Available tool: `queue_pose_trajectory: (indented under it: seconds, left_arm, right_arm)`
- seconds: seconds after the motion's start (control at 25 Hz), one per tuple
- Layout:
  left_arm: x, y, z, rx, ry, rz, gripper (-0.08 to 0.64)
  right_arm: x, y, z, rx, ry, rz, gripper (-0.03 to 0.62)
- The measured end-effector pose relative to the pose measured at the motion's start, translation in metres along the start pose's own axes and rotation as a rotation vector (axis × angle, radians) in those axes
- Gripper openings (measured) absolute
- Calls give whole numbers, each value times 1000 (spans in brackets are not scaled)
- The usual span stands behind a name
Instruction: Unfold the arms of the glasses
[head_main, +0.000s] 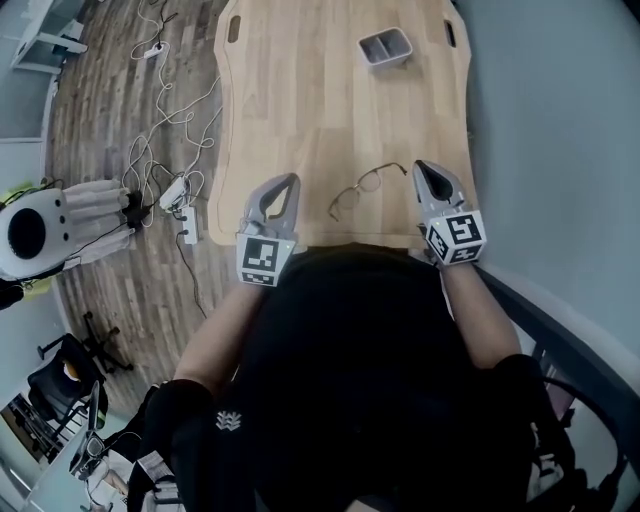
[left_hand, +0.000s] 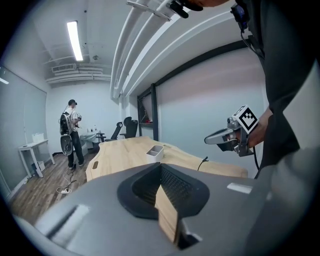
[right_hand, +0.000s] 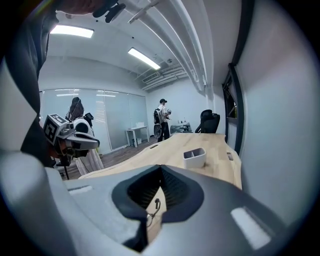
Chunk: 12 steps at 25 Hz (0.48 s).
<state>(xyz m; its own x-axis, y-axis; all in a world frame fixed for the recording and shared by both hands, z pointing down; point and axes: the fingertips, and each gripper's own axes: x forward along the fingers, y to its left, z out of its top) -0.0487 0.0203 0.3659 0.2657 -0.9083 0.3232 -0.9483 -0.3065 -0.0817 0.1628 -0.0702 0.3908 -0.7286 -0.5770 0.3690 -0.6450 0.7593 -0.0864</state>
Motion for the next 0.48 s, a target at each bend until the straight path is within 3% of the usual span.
queue_pose_trajectory:
  seconds: [0.48]
  left_arm:
    - [11,-1,4,29,8,-24,5]
  right_arm:
    - [0,-7,-1,-2,-5,0,0]
